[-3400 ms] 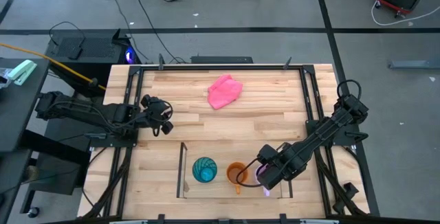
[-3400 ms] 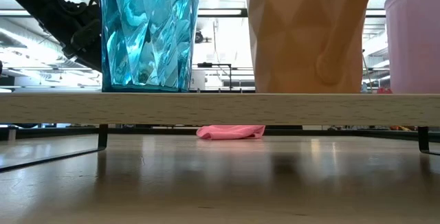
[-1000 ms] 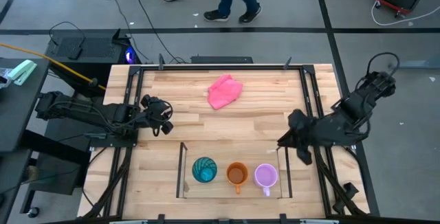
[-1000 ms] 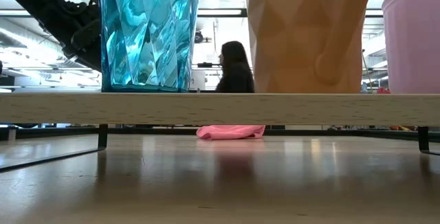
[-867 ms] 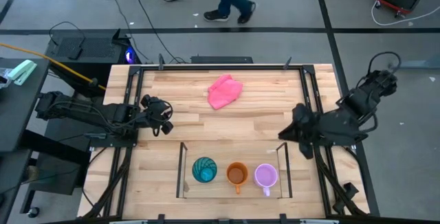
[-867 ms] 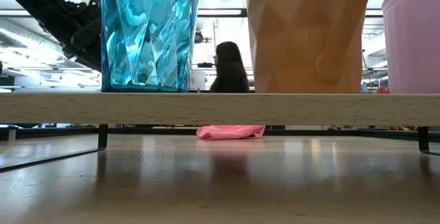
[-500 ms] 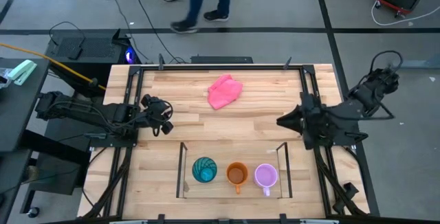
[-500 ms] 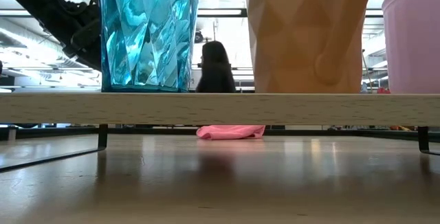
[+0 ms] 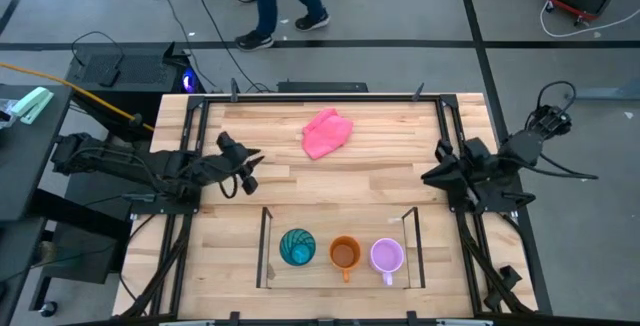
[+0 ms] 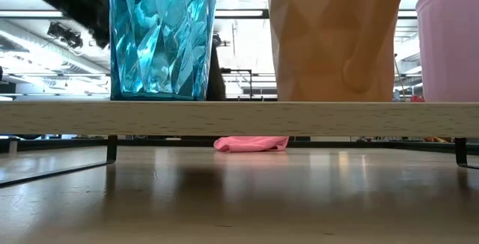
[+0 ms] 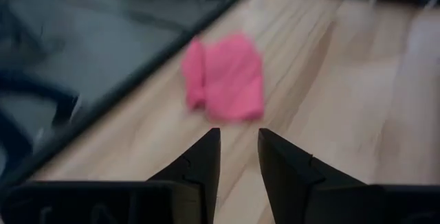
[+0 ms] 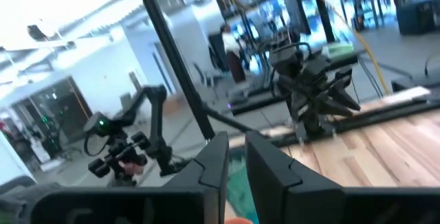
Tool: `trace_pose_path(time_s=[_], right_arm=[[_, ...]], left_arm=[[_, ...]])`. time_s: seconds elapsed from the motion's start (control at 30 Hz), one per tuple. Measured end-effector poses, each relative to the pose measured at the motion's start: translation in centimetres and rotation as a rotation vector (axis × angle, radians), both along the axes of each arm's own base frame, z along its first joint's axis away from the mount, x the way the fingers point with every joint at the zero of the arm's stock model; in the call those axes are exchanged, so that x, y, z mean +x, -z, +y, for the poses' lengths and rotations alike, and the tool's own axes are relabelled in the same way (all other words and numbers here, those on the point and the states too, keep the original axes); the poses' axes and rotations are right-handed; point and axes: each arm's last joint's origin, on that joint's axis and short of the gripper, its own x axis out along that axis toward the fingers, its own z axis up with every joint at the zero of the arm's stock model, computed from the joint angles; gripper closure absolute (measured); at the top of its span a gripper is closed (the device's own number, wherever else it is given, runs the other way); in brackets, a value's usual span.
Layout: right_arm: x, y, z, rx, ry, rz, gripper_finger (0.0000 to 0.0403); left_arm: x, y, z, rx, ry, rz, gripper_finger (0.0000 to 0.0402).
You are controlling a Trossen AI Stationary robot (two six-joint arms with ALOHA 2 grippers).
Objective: Stack small to large cups/mugs on shelf
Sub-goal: Return to Home Position
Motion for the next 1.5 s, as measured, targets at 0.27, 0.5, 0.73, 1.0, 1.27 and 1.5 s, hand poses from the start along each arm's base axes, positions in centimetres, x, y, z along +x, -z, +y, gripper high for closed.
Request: trace_pose_path(time_s=[0.27, 0.5, 0.73, 1.0, 1.27, 1.5], right_arm=[[-1.8, 3.0, -1.3, 0.009, 0.005, -0.101, 0.0345], [-1.4, 5.5, -1.0, 0.007, -0.015, -0.110, 0.0345], [-1.1, 6.9, -0.7, -0.039, -0.002, -0.165, 0.0345], [-1.2, 8.9, -1.5, -0.042, 0.089, -0.205, 0.0345], [-2.6, 8.8, -3.0, -0.099, 0.158, -0.338, 0.0345], [-3.2, 8.3, -3.5, -0.122, 0.184, -0.368, 0.0345]], left_arm=[[-0.2, -3.6, 1.4, 0.186, 0.000, -0.211, 0.0294], [-4.2, -5.9, 3.7, 0.206, -0.129, -0.355, 0.0294], [-7.7, -6.4, 4.6, 0.213, -0.245, -0.405, 0.0294], [-8.4, -4.7, 5.3, 0.234, -0.338, -0.401, 0.0294], [-8.0, -1.4, 6.7, 0.294, -0.427, -0.462, 0.0294], [-8.9, -0.5, 7.6, 0.291, -0.520, -0.511, 0.0294]])
